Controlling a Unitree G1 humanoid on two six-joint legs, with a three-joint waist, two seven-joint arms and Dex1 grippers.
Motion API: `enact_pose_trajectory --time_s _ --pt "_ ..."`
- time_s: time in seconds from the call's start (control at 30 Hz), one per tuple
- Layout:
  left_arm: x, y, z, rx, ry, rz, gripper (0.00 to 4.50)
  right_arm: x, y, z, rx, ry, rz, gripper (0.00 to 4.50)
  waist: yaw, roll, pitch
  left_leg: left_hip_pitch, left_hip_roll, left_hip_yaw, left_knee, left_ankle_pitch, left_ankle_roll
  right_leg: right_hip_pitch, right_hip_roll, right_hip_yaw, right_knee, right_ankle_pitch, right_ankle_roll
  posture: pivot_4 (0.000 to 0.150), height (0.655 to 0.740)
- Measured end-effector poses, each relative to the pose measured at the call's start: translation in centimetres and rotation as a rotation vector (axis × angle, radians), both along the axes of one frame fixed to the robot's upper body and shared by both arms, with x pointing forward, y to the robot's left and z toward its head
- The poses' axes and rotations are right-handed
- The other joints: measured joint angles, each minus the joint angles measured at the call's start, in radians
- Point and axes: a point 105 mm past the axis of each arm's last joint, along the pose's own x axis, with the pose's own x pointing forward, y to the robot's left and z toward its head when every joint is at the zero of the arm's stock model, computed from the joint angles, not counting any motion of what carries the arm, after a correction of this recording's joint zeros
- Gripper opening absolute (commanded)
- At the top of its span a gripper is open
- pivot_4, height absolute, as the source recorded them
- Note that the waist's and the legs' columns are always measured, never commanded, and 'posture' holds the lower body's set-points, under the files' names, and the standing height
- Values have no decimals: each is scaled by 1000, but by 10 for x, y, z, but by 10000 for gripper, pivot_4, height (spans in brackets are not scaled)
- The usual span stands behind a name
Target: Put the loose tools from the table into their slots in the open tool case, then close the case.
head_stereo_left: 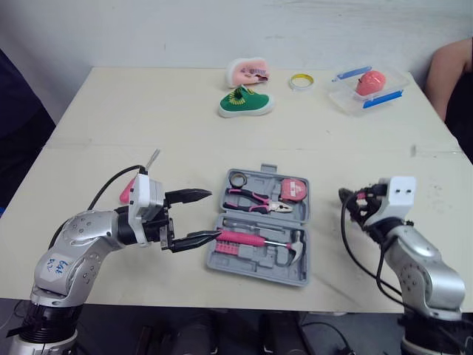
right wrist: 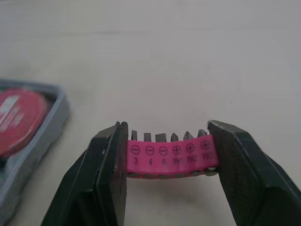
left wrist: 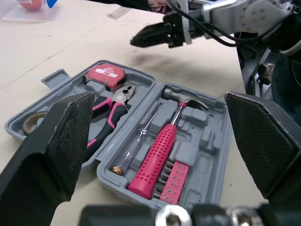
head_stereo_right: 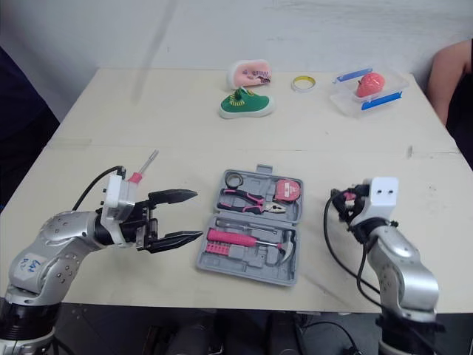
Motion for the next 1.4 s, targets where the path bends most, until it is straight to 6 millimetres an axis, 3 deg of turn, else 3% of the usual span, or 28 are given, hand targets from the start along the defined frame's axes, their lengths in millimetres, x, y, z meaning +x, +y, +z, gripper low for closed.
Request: enact_pose_trajectory --time_s 0.17,0.3,0.53,0.6,0.67,0.7,0.77,0.9,1.0,1.17,1.23,1.33,1.4 --pt "-2 -1 -4 -8 13 -20 45000 -42 27 -25 14 100 74 23669 1 0 0 0 0 0 0 0 0 -1 0 0 0 0 0 1500 7400" --pt "-4 -1 -5 -7 9 -31 45000 -63 33 -34 24 112 64 23669 0 0 0 0 0 0 0 0 -1 -1 0 1 0 0 0 1500 7400" --pt "-4 1 -7 -7 6 -34 45000 -61 27 -37 -41 54 1 23669 1 -1 0 0 0 0 0 0 -3 -2 0 1 0 0 0 1500 7400" --pt "-4 1 -7 -8 7 -33 45000 -59 26 -37 -44 43 -6 32613 1 -1 0 0 0 0 0 0 -2 -2 0 1 0 0 0 1500 7400" --pt "-2 3 -9 -11 14 -28 45000 -56 23 -39 -31 24 -15 38693 1 -1 0 0 0 0 -1 1 -2 -2 0 1 0 0 0 1500 7400" --pt "-2 4 -9 -11 11 -26 45000 -54 23 -38 -14 10 -15 44799 1 -1 0 0 0 1 -1 1 -2 -3 0 1 1 0 0 1500 7400" --pt "-2 4 -9 -12 6 -26 45000 -54 21 -34 12 -15 13 44799 1 -1 0 0 0 1 -1 1 -2 -3 0 1 0 0 0 1500 7400" --pt "1 7 -11 -4 -2 -15 45000 -68 13 -24 48 -33 191 44799 2 -1 0 0 0 1 0 0 1 -1 0 1 0 0 0 1500 7400" --pt "3 9 -13 0 6 -6 45000 -65 0 -14 79 -70 221 44799 2 -2 1 2 0 1 0 -1 5 0 0 1 1 0 0 1500 7400" --pt "3 8 -10 2 -23 -27 45000 -57 -9 14 -35 -170 487 44799 2 -2 1 2 0 0 0 -2 5 0 0 0 0 0 0 1500 7400" --pt "2 7 -11 4 -18 -43 45000 -59 -10 17 -78 -194 629 44799 4 -2 1 2 0 0 0 -1 4 1 0 0 0 0 0 1500 7400" --pt "-2 5 -14 18 8 -88 45000 -52 -29 10 -210 -36 866 44799 -1 0 3 3 -3 3 4 -2 11 4 -2 1 -1 2 4 1500 7400" --pt "-3 4 -15 24 13 -110 45000 -40 -46 22 -268 27 940 44799 -2 0 6 4 -2 4 5 -3 13 4 -3 3 -2 3 5 1500 7400"
